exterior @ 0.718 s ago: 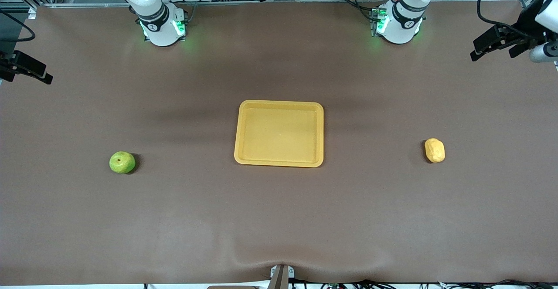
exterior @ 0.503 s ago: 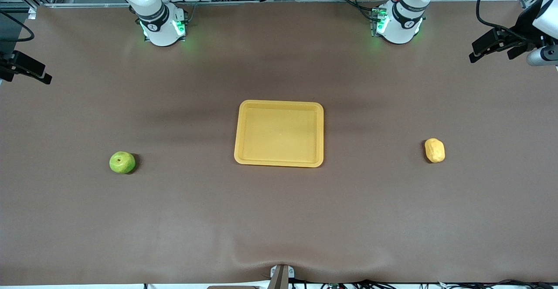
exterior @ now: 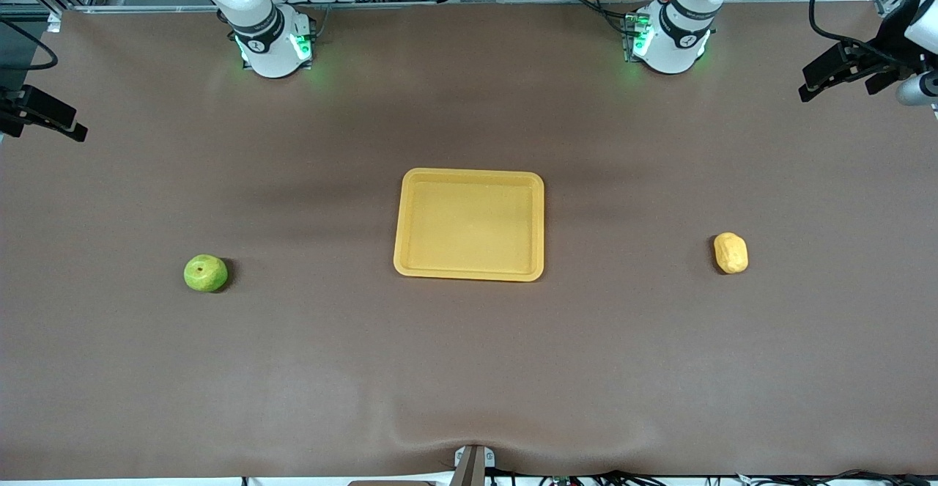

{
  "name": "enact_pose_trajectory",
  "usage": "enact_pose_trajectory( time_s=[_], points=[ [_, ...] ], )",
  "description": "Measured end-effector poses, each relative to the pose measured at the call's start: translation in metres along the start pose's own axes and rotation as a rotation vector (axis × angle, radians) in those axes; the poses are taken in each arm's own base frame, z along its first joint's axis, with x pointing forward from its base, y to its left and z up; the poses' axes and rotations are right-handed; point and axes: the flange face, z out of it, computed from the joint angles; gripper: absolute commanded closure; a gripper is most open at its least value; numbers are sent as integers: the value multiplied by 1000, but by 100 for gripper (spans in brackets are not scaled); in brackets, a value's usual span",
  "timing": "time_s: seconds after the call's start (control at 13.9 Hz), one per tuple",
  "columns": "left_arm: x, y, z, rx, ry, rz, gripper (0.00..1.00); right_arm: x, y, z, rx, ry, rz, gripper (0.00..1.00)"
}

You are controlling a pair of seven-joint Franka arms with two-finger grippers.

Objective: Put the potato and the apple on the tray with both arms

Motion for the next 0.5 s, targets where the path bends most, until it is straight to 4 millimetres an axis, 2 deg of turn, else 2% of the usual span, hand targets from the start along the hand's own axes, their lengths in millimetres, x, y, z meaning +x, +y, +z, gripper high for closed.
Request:
enact_pose_trajectory(
  time_s=[0.5],
  points=[
    [-2, 2, 3, 5, -27, 5, 0, 0, 2, 0, 0, -1, 4, 0]
  ],
)
